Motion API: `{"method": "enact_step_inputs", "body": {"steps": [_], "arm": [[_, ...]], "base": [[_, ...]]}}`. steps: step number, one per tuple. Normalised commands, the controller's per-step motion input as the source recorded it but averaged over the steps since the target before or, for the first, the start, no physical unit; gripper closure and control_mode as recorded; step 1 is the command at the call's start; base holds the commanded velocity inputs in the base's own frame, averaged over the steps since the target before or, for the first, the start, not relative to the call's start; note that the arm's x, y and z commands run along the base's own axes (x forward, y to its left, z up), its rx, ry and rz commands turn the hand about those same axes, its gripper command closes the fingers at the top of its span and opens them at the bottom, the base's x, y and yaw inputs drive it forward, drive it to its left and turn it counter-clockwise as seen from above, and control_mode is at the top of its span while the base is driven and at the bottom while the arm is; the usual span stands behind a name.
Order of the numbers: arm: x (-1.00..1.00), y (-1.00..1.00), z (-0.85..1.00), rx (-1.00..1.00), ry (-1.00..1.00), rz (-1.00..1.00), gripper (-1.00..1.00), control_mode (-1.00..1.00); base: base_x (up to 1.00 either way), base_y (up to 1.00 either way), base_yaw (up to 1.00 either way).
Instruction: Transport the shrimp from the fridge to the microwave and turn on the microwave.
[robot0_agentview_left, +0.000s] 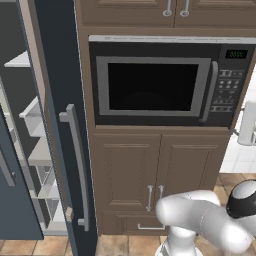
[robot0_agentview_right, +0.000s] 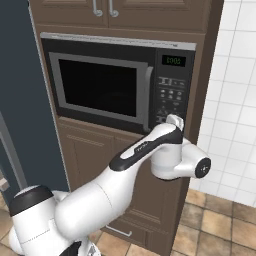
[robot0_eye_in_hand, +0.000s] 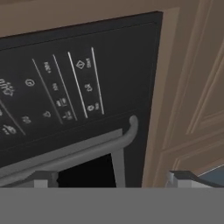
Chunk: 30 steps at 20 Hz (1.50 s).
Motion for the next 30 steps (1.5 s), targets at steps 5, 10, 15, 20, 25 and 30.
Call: {"method": "enact_step_inputs", "body": {"steps": [5,10,15,20,25,30], "arm": [[0.18,0.00,-0.18,0.00,0.00,0.03,-1.00,-1.00],[0.18,-0.08,-0.14,0.00,0.00,0.05,-1.00,-1.00],[0.17,-0.14,-0.06,0.00,0.00,0.06,-1.00,-1.00],[0.13,-0.19,-0.01,0.00,0.00,0.04,-1.00,-1.00],[0.14,-0.15,-0.01,0.00,0.00,0.02,-1.00,-1.00],[0.19,-0.04,-0.09,0.00,0.00,0.00,-1.00,-1.00]], "base": [[0.00,0.00,0.00],[0.00,0.00,0.00],[0.00,0.00,0.00],[0.00,0.00,0.00],[0.00,0.00,0.00],[0.00,0.00,0.00]]}}
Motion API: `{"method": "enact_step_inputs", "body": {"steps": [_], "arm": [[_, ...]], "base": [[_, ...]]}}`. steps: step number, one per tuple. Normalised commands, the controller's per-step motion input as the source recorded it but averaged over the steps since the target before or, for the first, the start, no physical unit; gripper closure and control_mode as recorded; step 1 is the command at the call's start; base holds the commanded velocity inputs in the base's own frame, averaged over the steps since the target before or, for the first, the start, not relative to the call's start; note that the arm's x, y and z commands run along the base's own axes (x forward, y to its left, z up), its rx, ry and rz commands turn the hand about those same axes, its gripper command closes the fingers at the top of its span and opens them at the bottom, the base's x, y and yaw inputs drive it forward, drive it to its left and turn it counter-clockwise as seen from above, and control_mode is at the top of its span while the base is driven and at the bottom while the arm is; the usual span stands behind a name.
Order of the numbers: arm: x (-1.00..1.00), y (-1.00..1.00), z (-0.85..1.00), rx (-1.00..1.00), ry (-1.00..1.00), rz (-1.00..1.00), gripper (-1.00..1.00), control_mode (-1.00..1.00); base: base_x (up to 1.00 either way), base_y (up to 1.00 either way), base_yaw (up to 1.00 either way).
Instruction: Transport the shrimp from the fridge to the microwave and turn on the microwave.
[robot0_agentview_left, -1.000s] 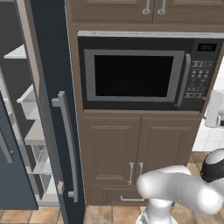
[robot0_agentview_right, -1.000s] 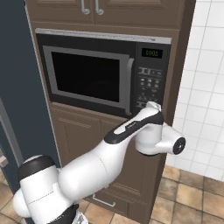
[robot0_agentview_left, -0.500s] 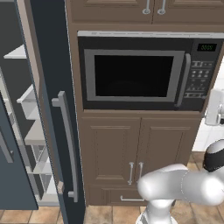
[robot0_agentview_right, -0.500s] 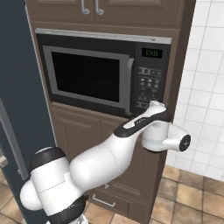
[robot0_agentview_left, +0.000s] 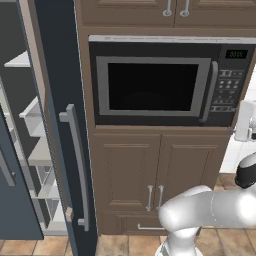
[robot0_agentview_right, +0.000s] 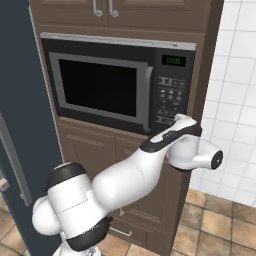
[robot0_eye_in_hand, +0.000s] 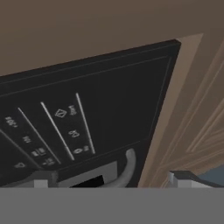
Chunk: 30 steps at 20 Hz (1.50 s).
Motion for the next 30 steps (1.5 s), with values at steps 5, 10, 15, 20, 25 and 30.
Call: {"method": "enact_step_inputs", "body": {"steps": [5,10,15,20,25,30], "arm": [[0.21,-0.01,-0.12,0.00,0.00,0.00,-1.00,-1.00],[0.24,-0.08,-0.08,0.00,0.00,0.00,-1.00,-1.00],[0.17,-0.14,-0.02,0.00,0.00,0.00,-1.00,-1.00],[0.11,-0.14,-0.08,0.00,0.00,0.00,-1.00,-1.00],[0.13,-0.09,-0.16,0.00,0.01,0.00,-1.00,-1.00],[0.20,-0.10,-0.19,0.00,0.03,0.00,-1.00,-1.00]], "base": [[0.00,0.00,0.00],[0.00,0.00,0.00],[0.00,0.00,0.00],[0.00,0.00,0.00],[0.00,0.00,0.00],[0.00,0.00,0.00]]}}
